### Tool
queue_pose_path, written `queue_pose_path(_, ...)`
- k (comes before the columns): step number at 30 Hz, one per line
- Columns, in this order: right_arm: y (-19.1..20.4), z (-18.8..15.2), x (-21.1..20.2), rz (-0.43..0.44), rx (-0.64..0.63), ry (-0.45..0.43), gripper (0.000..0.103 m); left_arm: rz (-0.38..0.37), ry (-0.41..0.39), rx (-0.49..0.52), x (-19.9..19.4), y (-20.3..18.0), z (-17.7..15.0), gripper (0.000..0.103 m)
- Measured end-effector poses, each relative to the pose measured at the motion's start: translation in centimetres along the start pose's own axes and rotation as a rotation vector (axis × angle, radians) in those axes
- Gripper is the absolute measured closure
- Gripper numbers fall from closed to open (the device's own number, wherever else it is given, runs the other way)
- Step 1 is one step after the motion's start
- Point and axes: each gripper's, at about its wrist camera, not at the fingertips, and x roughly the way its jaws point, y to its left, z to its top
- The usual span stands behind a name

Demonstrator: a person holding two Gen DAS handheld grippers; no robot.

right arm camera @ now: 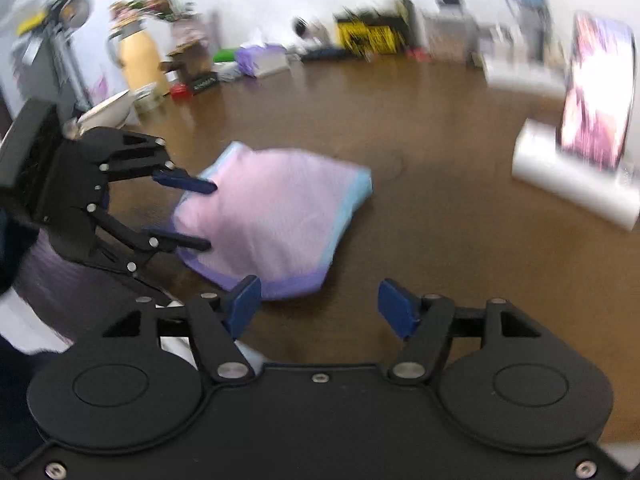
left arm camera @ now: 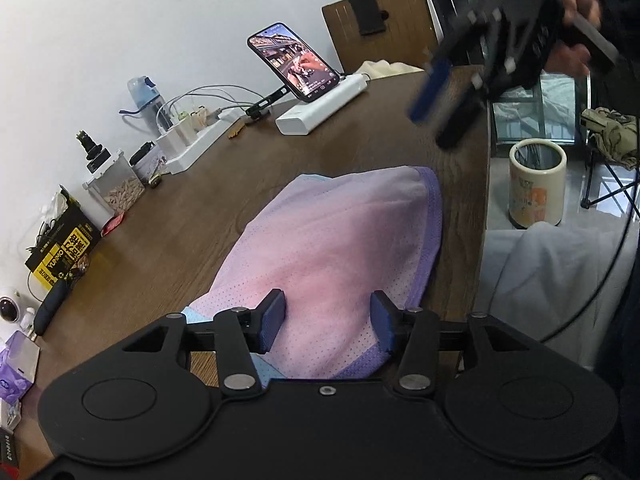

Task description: Fold clothes

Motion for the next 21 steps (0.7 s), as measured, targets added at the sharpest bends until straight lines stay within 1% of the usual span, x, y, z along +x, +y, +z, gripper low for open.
queue_pose_path(1,0.7,0.4,0.0,-0.001,-0.058,-0.024,0.025,0.001,0.002,-0.004,-0.1,-0.1,0.0,0.056)
queue_pose_path(2,1.3,0.8,0.1,-0.002,-0.115,-0.046,0.023,0.003,0.005,-0.013,-0.2,-0.2,-0.1,0.056)
queue_pose_path(3,2.8,1.2,0.9,-0.009,-0.220,-0.074,0.022,0.005,0.009,-0.020,-0.2,-0.3,0.0,0.056)
queue_pose_path(5,4.3,1.3,2.2,-0.003,-0.326,-0.093,0.022,0.005,0.015,-0.027,-0.4,-0.4,0.0,0.056)
queue_pose_path(6,5.3,1.4,3.6,0.011,-0.388,-0.098,0.022,0.003,0.021,-0.035,-0.5,-0.4,0.1,0.056)
queue_pose_path(7,5.7,1.4,4.1,0.016,-0.402,-0.097,0.022,-0.003,0.024,-0.039,-0.5,-0.3,0.2,0.056)
queue_pose_path(9,6.4,1.4,6.4,0.023,-0.445,-0.057,0.022,-0.030,0.012,-0.058,-1.2,0.2,0.2,0.056)
queue_pose_path(11,6.4,1.1,7.6,0.028,-0.476,-0.010,0.023,-0.026,-0.039,-0.097,-2.3,1.3,0.4,0.056)
queue_pose_path(12,6.3,1.0,7.7,0.034,-0.473,-0.010,0.024,-0.009,-0.057,-0.113,-2.6,1.8,0.5,0.053)
queue_pose_path(13,6.1,0.9,7.8,0.039,-0.467,-0.014,0.024,0.007,-0.065,-0.112,-2.7,2.1,0.6,0.049)
queue_pose_path(15,5.6,0.8,7.8,0.059,-0.425,-0.011,0.025,0.038,-0.084,-0.071,-2.4,2.8,0.9,0.042)
queue_pose_path(16,5.4,0.7,7.9,0.066,-0.409,-0.011,0.024,0.040,-0.091,-0.038,-2.2,3.1,1.0,0.036)
queue_pose_path(17,5.3,0.6,7.9,0.070,-0.401,-0.015,0.025,0.000,-0.091,0.031,-1.5,3.0,0.9,0.034)
queue_pose_path(18,5.2,0.5,7.8,0.073,-0.393,-0.018,0.025,-0.031,-0.090,0.087,-0.9,3.0,0.8,0.033)
queue_pose_path(20,5.1,0.4,7.7,0.073,-0.386,-0.019,0.025,-0.032,-0.058,0.149,0.4,2.9,0.8,0.033)
queue_pose_path(21,5.2,0.3,7.6,0.072,-0.388,-0.018,0.025,-0.032,-0.046,0.160,0.9,2.9,0.8,0.033)
